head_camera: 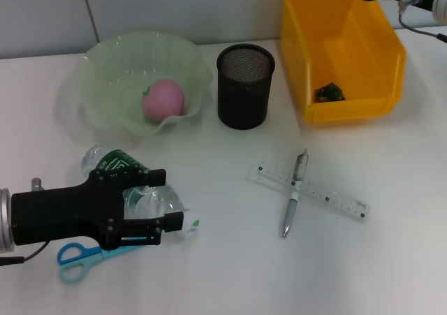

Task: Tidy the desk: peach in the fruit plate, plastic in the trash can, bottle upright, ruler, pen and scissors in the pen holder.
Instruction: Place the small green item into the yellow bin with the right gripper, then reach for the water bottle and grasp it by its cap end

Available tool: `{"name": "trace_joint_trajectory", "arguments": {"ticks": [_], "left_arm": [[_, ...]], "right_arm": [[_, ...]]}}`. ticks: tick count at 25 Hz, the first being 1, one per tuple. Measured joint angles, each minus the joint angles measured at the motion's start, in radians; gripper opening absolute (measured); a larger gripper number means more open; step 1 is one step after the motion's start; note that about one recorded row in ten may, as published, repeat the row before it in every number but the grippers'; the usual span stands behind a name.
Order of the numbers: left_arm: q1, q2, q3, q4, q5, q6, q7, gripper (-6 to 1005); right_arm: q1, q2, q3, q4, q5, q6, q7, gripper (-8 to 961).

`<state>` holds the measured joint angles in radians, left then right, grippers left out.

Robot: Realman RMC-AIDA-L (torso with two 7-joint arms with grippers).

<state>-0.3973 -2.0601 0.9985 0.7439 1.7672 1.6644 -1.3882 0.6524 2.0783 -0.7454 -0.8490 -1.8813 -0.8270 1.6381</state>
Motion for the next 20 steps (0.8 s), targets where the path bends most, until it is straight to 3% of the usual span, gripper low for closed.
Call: {"name": "trace_joint_trajectory", "arguments": {"ticks": [6,9,14,15,20], "left_arm": [[0.000,0.000,0.000,0.000,0.000,0.000,0.000,842],[0.000,0.000,0.000,0.000,0.000,-0.002,0.004,842],[0.000,-0.002,-0.001,0.000,0.000,0.000,0.009,842],[0.000,-0.002,-0.002,0.000,0.000,0.000,0.009,842],[-0.001,-0.002,-0.002,0.000,0.000,0.007,0.010,841]], "right_arm": [[-0.007,0.000,0.001,-0.001,0.027,-0.002,0.002,767],[-0.028,0.000,0.000,-0.004,0.119,-0.023,0.002,766],[-0.075,-0.018,0.012,-0.013,0.301,-0.207,0.000,766],[-0.092,-0.029,0.014,-0.015,0.363,-0.303,-0.001,766],[-0.109,-0.056,0.014,-0.012,0.421,-0.502,-0.001,765]]}}
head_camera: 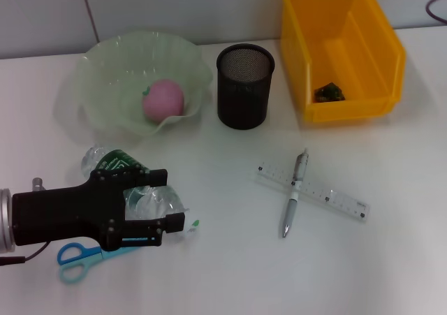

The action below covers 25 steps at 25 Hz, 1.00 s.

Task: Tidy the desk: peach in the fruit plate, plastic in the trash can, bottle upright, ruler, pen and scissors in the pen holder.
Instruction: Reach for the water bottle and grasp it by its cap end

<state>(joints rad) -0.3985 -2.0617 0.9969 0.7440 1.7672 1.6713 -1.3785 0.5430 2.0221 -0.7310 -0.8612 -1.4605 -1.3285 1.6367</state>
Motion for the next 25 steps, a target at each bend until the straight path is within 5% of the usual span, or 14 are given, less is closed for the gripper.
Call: {"name": "trace_joint_trajectory", "arguments": {"ticks": [11,25], "left_arm": [[-0.005,0.002,0.000,0.000,0.000,0.005,0.001,841],[-0.008,0.002,0.000,0.000,0.003,0.006,0.001,838]], "right_arm": [[0.001,-0.062,-0.011,0.012,-0.118,-0.363,0.052,763],[0.013,-0.054,-0.011,0.012,-0.534,-0.482,0.022,761]]}}
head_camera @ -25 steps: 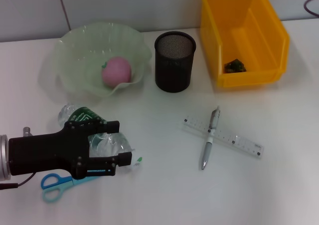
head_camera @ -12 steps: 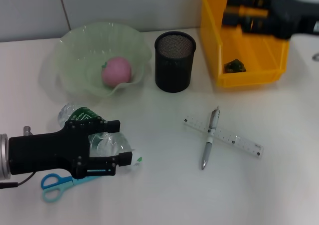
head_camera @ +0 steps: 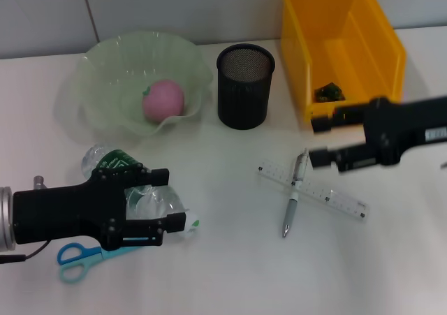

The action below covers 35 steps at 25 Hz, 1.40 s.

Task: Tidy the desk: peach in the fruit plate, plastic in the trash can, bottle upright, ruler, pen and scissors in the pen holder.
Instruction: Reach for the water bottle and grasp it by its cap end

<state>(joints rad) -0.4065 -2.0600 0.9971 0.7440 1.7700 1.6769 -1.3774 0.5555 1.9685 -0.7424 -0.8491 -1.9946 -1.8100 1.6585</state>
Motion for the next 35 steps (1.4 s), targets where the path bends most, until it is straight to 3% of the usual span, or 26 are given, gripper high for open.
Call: {"name": "trace_joint_trajectory", "arguments": {"ticks": [5,15,22,25,35], "left_arm": [[0.004,0.000,0.000,0.000,0.004,-0.001,0.004,834],[-0.010,0.004,0.013,0.035,0.022,-0.001,0.004,826],[-0.098,0.000,0.030,0.280,0.157,0.072,-0.067,820],[-0.127,0.000,0.094,0.434,0.205,0.098,-0.067,818],[-0.135,-0.006,0.290,0.665,0.311,0.083,0.012,809]], "right_arm": [[-0.016,0.017,0.000,0.014,-0.098,0.000,-0.029,762],[-0.026,0.017,0.002,0.027,-0.136,0.002,-0.022,762],[-0.020,0.011,0.000,0.047,-0.150,-0.001,0.050,761],[-0.020,0.007,0.000,0.047,-0.151,-0.004,0.090,761],[-0.001,-0.002,0.000,0.059,-0.185,-0.011,0.206,762]]}}
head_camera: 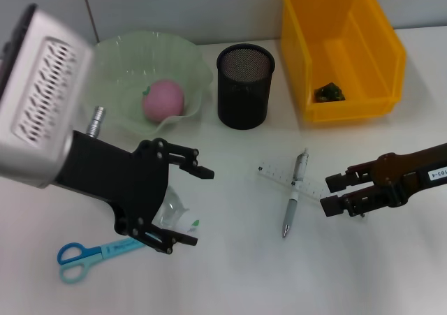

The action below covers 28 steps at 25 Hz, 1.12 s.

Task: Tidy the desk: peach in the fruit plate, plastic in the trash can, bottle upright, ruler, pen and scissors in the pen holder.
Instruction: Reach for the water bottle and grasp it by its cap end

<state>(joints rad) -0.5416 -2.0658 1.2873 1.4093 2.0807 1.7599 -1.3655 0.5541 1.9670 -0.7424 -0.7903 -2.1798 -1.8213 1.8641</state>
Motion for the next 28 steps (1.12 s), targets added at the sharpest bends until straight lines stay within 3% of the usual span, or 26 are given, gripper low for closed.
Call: {"name": "trace_joint_trajectory", "arguments": {"ticks": [5,11,18,28], "left_arm": [[-0.008,-0.002,0.146,0.055,0.128,-0.095,0.016,805],[-0.014,-0.002,0.226,0.073,0.203,-0.149,0.027,801],[-0.056,0.003,0.263,0.053,0.243,-0.163,0.033,795],[-0.140,0.002,0.300,-0.083,0.279,-0.216,0.055,787]], "right_arm": [[-0.003,-0.002,0.005,0.002,-0.001,-0.011,0.038,760],[0.008,-0.014,0.005,0.004,-0.002,-0.017,0.068,761],[0.030,-0.024,0.003,0.004,-0.002,-0.020,0.095,762],[0.039,-0.040,0.009,0.003,-0.004,-0.021,0.113,762]]}}
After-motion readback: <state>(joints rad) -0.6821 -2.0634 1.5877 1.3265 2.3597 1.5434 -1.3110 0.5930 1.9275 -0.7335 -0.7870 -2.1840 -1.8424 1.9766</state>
